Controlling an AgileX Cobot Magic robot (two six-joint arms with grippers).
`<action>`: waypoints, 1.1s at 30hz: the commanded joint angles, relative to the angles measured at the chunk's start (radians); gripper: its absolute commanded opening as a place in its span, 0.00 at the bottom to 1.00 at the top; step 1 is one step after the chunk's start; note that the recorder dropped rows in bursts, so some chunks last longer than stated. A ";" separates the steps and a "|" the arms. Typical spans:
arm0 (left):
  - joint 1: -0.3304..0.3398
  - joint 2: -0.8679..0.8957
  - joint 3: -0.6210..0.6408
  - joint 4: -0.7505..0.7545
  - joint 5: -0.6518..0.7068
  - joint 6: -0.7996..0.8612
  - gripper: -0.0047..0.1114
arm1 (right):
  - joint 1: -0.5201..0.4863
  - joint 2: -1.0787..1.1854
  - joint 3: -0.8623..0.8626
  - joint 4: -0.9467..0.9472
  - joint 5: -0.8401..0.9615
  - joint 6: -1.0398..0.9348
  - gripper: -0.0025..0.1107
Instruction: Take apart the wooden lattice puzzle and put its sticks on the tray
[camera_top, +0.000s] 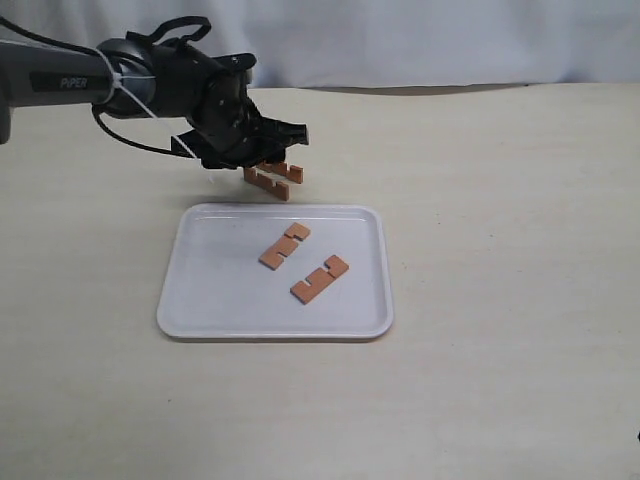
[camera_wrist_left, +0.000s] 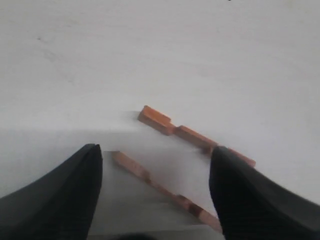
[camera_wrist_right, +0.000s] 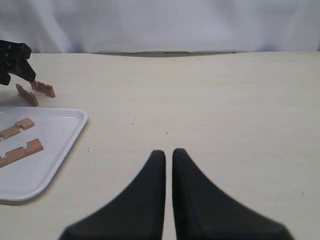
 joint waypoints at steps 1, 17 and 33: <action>-0.011 0.023 -0.006 -0.007 0.027 -0.006 0.55 | -0.001 -0.005 0.002 -0.001 -0.006 -0.005 0.06; -0.010 0.034 -0.010 -0.006 0.044 0.017 0.55 | -0.001 -0.005 0.002 -0.001 -0.006 -0.005 0.06; -0.010 0.038 -0.117 -0.059 0.194 0.461 0.55 | -0.001 -0.005 0.002 -0.001 -0.006 -0.005 0.06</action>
